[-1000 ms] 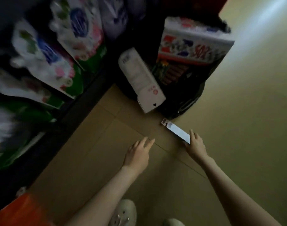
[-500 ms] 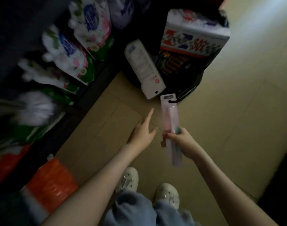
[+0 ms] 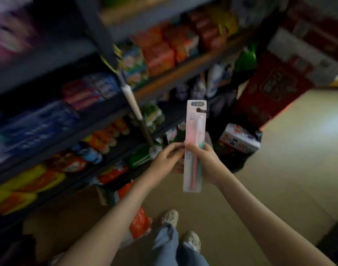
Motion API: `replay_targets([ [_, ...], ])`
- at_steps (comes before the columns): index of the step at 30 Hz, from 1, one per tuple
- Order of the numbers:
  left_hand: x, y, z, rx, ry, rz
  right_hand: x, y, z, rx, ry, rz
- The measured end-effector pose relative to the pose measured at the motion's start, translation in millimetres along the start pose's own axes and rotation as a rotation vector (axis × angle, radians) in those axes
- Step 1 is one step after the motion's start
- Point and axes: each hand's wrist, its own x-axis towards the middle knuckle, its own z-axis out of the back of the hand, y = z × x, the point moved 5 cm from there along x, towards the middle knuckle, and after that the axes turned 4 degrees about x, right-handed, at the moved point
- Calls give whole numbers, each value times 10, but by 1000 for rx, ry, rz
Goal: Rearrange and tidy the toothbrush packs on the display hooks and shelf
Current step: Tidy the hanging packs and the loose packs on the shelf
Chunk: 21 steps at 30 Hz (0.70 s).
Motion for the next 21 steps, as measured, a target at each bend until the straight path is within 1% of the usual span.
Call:
replay_targets([
  [3,-550,-633,394,61,-96,-129,-222,544,-600,-99,59,75],
  [6,-1018,-1079,728,139,-218,-256,-371,851,-1184,-172,189,140],
  [7,-1154,-1204,842,160,-276,-294,-423,946,-1366,-205,204,176],
  [9,-1388,-1413,1082,211,-387,-352,-500,1136,-1702,-283,183,278],
  [12,-1696,-1639,1466,272,-547,-408,-660,1407,-2220,-437,162,514],
  [16,-2068,-1799,1947,282,-673,-460,-891,1572,-2898,-608,222,758],
  [18,-2263,-1847,2191,269,-722,-484,-960,1600,-3236,-680,258,827],
  [21,-2547,-1846,2592,275,-753,-478,-1026,1610,-3759,-806,294,898],
])
